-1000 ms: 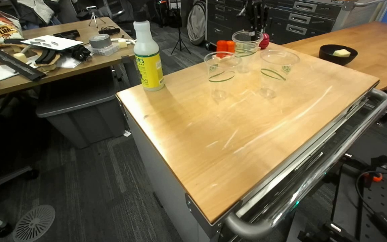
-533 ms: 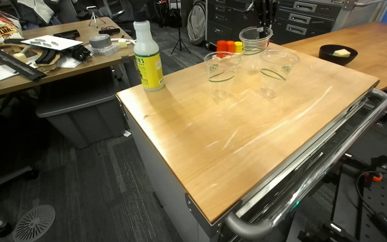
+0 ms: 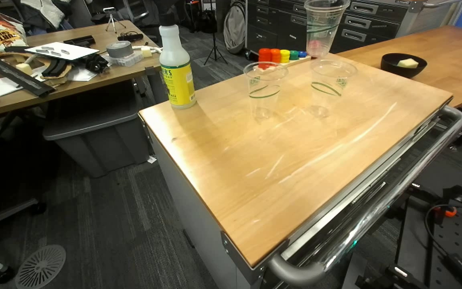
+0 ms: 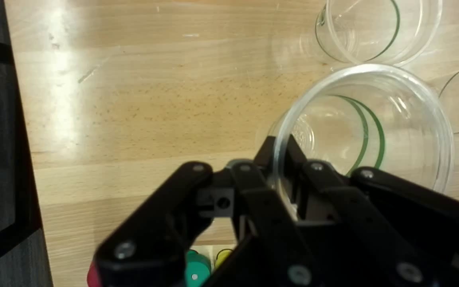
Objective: Place all the cups in one cup
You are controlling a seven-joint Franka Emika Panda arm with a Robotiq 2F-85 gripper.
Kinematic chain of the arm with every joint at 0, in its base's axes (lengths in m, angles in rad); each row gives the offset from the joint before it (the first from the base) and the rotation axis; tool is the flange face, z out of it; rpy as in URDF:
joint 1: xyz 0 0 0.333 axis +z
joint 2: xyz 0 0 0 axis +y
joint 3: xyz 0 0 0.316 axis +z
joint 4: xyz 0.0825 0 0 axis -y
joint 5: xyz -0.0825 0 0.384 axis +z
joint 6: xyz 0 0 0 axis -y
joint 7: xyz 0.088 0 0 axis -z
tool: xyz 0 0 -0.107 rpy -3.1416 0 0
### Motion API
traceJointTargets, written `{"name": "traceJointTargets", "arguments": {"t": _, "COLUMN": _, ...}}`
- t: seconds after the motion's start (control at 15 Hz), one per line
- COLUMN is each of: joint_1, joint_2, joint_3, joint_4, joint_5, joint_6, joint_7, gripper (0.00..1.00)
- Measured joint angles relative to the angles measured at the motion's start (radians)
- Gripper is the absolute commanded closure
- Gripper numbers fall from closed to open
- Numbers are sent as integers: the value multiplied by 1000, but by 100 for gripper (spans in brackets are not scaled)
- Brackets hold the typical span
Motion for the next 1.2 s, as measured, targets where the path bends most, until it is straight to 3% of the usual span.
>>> {"name": "traceJointTargets", "arguments": {"t": 0.6, "joint_1": 63, "joint_2": -225, "joint_3": 15, "joint_4": -185, "joint_5": 8, "joint_6": -9, "joint_7": -72, "gripper": 98}}
{"name": "traceJointTargets", "arguments": {"t": 1.2, "joint_1": 89, "joint_2": -252, "joint_3": 17, "joint_4": -325, "joint_5": 6, "joint_6": -11, "joint_7": -120, "gripper": 98}}
